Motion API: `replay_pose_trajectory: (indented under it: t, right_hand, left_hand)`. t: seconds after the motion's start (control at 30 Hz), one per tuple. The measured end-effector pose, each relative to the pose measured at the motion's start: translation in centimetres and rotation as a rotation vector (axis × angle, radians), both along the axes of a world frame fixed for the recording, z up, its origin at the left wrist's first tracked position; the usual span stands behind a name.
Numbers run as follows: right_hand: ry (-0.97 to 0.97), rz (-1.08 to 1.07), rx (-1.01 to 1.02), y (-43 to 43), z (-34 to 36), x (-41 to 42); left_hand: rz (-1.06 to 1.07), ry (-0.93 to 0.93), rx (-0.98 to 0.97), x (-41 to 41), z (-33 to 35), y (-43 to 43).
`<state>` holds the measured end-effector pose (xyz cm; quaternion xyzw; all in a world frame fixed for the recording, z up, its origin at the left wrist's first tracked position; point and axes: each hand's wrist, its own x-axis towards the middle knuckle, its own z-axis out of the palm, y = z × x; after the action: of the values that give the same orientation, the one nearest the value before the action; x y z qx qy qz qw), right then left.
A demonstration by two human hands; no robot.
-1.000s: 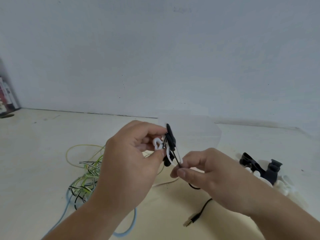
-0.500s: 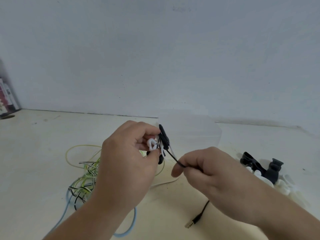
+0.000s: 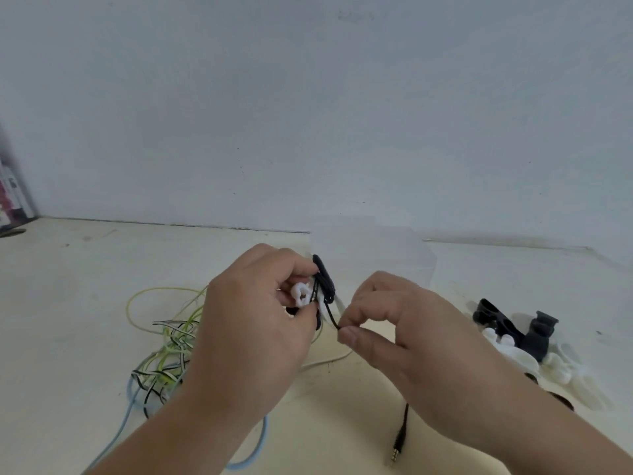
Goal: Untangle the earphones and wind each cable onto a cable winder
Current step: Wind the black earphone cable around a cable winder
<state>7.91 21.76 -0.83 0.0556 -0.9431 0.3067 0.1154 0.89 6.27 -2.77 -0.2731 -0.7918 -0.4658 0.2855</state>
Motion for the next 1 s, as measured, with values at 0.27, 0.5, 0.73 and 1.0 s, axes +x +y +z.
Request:
replay_pose_trajectory:
  t: [0.27,0.5,0.73,1.0]
  right_hand:
    - [-0.016,-0.018,-0.156,1.1,0.9,0.2]
    - [-0.092,0.075,-0.286,1.9,1.4,0.5]
    - [0.106,-0.117,-0.318,1.9,1.4,0.0]
    - [0.126,-0.201,-0.371,2.5,0.6,-0.7]
  left_hand:
    - [-0.040,0.216,-0.282,0.5,0.2,-0.1]
    - [-0.122,0.199,-0.394,0.5,0.0,-0.1]
    - [-0.304,0.035,-0.307,0.7,0.2,0.1]
    - [-0.496,0.002,-0.225,1.2,0.4,0.1]
